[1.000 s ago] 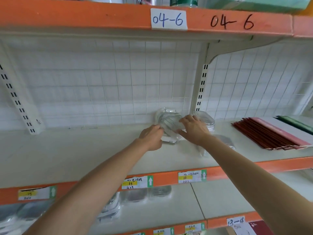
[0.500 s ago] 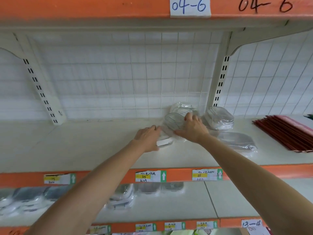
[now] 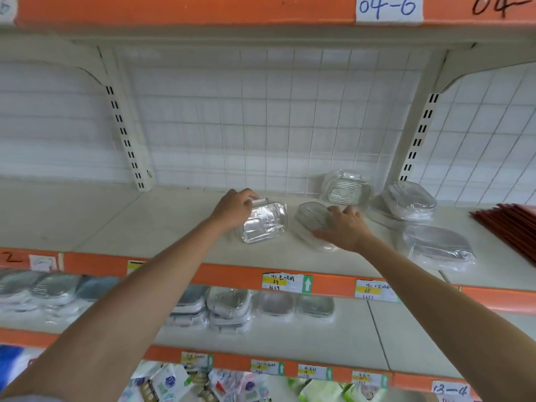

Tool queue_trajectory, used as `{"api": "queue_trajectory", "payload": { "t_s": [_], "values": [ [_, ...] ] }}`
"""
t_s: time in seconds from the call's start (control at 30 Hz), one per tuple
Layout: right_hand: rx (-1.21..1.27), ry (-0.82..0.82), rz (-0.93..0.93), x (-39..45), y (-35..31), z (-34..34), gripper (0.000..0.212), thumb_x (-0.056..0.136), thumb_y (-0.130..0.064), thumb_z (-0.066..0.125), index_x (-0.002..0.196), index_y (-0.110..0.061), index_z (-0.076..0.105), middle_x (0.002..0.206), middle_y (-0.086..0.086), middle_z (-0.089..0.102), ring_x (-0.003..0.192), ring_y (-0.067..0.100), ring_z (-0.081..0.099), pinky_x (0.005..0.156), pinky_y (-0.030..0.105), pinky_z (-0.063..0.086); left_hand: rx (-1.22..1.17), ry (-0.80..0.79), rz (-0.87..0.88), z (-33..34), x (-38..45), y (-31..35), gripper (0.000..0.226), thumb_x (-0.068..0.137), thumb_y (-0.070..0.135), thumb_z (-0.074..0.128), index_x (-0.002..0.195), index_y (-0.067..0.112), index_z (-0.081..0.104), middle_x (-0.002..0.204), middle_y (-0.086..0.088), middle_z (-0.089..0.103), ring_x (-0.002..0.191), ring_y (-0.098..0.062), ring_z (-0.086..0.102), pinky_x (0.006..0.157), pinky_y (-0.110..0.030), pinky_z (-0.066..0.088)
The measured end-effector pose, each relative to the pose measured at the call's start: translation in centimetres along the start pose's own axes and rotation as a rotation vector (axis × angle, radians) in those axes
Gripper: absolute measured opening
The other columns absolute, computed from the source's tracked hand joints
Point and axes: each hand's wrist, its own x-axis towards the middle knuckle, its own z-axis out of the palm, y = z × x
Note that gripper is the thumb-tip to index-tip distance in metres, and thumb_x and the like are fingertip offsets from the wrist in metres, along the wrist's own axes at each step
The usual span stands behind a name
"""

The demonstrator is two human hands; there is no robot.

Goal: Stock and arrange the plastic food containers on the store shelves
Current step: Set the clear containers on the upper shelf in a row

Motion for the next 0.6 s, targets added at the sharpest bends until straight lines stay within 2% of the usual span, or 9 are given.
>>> {"api": "queue_trajectory", "payload": {
  "t_s": [0.07, 0.1, 0.17, 0.23, 0.37, 0.47, 0.6],
  "values": [
    [-0.055, -0.051, -0.015, -0.2, -0.3, 0.6, 0.075, 0.081, -0.061, 0.054, 0.140, -0.020, 0.031, 0.134, 0.015, 0.038, 0.123, 0.038, 0.036, 0.104, 0.043, 0.032, 0.175, 0.054, 0.009, 0.5, -0.3, -0.2, 0.032, 0.100, 0.026, 0.036, 0.124, 0.020, 0.056, 0.117, -0.014, 0.051, 0.112, -0.031, 0.049, 0.090, -0.035, 0.038],
    [-0.061, -0.065, -0.010, -0.3, -0.5, 0.8, 0.072, 0.081, -0.059, 0.056, 0.138, -0.022, 0.033, 0.132, 0.017, 0.037, 0.122, 0.038, 0.036, 0.102, 0.044, 0.032, 0.260, 0.046, 0.012, 0.8, -0.5, -0.2, 0.035, 0.100, 0.038, 0.036, 0.126, 0.021, 0.053, 0.121, -0.011, 0.048, 0.118, -0.030, 0.044, 0.095, -0.039, 0.034],
    [-0.059, -0.080, -0.007, -0.4, -0.6, 0.9, 0.067, 0.081, -0.055, 0.058, 0.134, -0.021, 0.036, 0.130, 0.018, 0.035, 0.122, 0.038, 0.036, 0.099, 0.045, 0.033, 0.441, -0.015, 0.027, 1.6, -0.9, -0.1, 0.067, 0.088, 0.066, 0.039, 0.136, 0.019, 0.040, 0.132, -0.009, 0.039, 0.125, -0.028, 0.036, 0.099, -0.043, 0.031],
    [-0.092, -0.081, -0.033, -0.4, -0.8, 0.9, 0.066, 0.080, -0.054, 0.059, 0.132, -0.017, 0.037, 0.131, 0.017, 0.035, 0.123, 0.036, 0.035, 0.098, 0.045, 0.034, 0.557, -0.034, 0.051, 2.0, -1.2, 0.0, 0.097, 0.070, 0.079, 0.052, 0.140, 0.015, 0.030, 0.136, -0.009, 0.034, 0.125, -0.028, 0.033, 0.098, -0.044, 0.032],
    [-0.142, -0.087, -0.049, -0.2, -1.5, 1.3, 0.072, 0.084, -0.053, 0.056, 0.136, -0.011, 0.029, 0.134, 0.016, 0.035, 0.125, 0.036, 0.036, 0.098, 0.046, 0.034, 0.663, -0.036, 0.060, 1.7, -1.2, -0.2, 0.105, 0.059, 0.070, 0.071, 0.136, 0.012, 0.030, 0.132, -0.009, 0.030, 0.123, -0.027, 0.029, 0.099, -0.043, 0.032],
    [-0.169, -0.039, -0.043, -0.3, -1.7, 2.0, 0.071, 0.085, -0.052, 0.056, 0.134, -0.009, 0.028, 0.131, 0.016, 0.036, 0.122, 0.036, 0.037, 0.097, 0.047, 0.036, 0.737, -0.019, 0.096, 2.0, -1.2, 0.1, 0.099, 0.062, 0.062, 0.074, 0.133, 0.009, 0.030, 0.131, -0.009, 0.030, 0.121, -0.027, 0.031, 0.098, -0.041, 0.032],
    [-0.158, 0.080, -0.047, -1.2, -1.7, 2.7, 0.069, 0.082, -0.049, 0.059, 0.132, -0.012, 0.030, 0.128, 0.013, 0.039, 0.118, 0.033, 0.039, 0.094, 0.044, 0.037, 0.688, -0.042, 0.143, 2.2, -1.4, 0.3, 0.097, 0.065, 0.051, 0.076, 0.136, 0.009, 0.026, 0.133, -0.009, 0.030, 0.121, -0.028, 0.031, 0.096, -0.037, 0.036]
  ]
}}
